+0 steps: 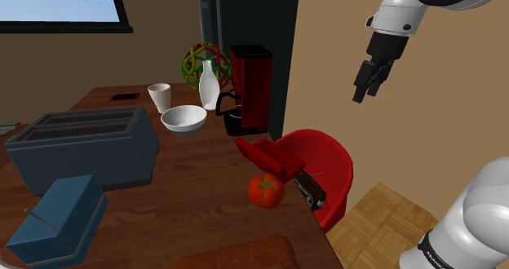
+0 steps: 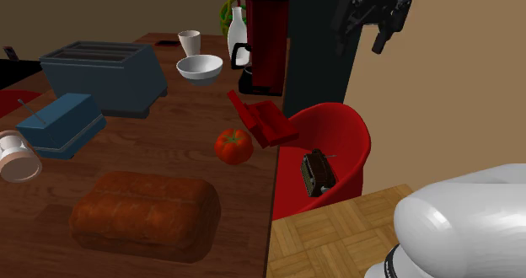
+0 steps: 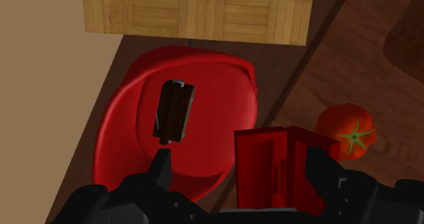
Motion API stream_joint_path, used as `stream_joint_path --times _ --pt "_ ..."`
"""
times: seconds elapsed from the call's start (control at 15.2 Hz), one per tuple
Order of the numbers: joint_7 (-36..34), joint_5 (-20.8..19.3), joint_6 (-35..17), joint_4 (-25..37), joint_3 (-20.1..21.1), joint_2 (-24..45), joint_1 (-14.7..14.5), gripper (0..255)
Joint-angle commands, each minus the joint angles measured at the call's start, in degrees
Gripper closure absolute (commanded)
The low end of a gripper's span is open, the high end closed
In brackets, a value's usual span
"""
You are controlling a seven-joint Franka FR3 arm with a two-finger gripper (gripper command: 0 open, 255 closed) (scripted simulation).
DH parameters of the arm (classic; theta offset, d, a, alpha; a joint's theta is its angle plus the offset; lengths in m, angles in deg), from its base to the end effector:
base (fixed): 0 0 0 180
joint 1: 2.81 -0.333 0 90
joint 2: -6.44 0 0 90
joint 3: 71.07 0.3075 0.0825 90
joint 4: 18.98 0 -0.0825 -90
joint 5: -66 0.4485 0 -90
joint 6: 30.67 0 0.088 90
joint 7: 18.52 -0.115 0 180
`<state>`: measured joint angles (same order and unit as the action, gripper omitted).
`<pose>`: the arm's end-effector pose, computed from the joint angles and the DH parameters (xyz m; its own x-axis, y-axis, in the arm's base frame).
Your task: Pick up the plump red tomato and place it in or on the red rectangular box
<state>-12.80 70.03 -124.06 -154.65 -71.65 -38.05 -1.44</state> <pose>0.3858 -0.0060 0.5722 0.9969 0.0640 0.0459 0.0672 -0.9951 -0.0731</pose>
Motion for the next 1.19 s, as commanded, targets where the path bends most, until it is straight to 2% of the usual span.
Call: stream_joint_path --times 0.0,0.33,0.66,0.92,1.12 --pt "0.00 0.00 0.00 0.00 0.00 0.00 0.00 0" --pt "-10.17 -1.95 -0.90 2.29 11.88 4.10 -1.27 0" --pt "-20.95 -5.58 -0.74 6.74 23.77 11.70 -1.31 0" --pt "-30.58 -10.53 0.69 11.84 33.53 20.49 -0.32 0" --pt "-38.91 -16.06 3.09 16.64 41.07 29.25 0.74 0"
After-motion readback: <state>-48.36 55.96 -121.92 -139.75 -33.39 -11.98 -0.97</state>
